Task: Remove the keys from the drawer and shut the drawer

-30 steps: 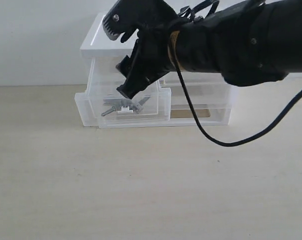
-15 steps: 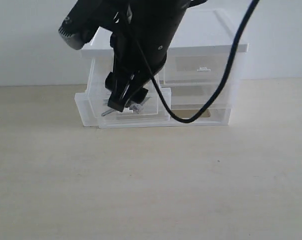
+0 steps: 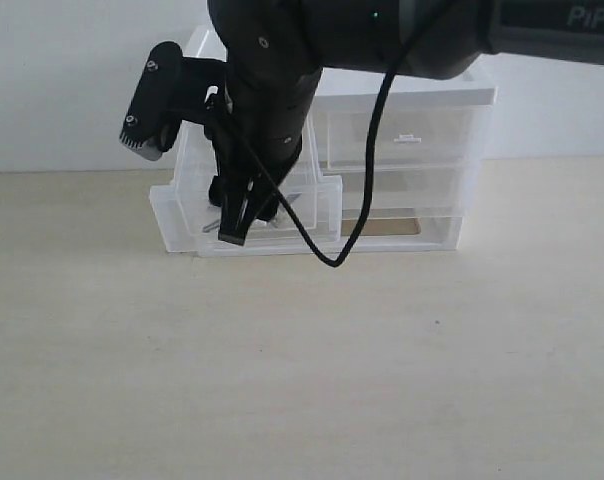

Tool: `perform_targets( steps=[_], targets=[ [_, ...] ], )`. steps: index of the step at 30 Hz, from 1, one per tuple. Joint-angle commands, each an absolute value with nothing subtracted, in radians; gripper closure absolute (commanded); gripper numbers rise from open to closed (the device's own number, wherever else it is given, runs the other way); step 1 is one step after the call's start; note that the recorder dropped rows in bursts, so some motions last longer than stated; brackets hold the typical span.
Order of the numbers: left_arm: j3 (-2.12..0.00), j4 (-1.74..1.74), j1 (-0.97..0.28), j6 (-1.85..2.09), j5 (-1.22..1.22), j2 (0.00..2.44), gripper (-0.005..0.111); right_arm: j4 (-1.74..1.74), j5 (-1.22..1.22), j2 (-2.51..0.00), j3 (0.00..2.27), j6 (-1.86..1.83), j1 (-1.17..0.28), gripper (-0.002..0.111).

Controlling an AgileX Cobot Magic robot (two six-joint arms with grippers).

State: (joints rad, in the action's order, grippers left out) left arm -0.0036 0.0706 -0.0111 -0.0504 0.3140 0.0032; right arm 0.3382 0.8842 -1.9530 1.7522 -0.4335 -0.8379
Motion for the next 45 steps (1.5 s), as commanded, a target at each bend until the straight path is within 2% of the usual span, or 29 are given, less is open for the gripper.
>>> perform_targets(
  steps=[1,5,6,17,32,45],
  targets=[
    [0.000,0.069,-0.009,-0.060,0.316,0.000,0.102,0.346,0.887,-1.964,1.757,-0.425,-0.836,0.067],
    [0.000,0.069,-0.009,-0.060,0.316,0.000,0.102,0.324,0.921,-1.965,1.757,-0.469,-0.836,0.102],
    [0.000,0.069,-0.009,-0.060,0.316,0.000,0.102,0.324,0.930,-1.965,1.757,-0.477,-0.836,0.108],
    [0.000,0.069,-0.009,-0.060,0.316,0.000,0.102,0.270,1.094,-1.963,1.757,-0.561,-0.838,0.108],
    [0.000,0.069,-0.009,-0.060,0.316,0.000,0.102,0.220,1.077,-1.889,1.757,-0.560,-0.838,0.108],
    [0.000,0.069,-0.009,-0.060,0.316,0.000,0.102,0.114,1.190,-1.876,1.757,-0.608,-0.838,0.108]
  ],
)
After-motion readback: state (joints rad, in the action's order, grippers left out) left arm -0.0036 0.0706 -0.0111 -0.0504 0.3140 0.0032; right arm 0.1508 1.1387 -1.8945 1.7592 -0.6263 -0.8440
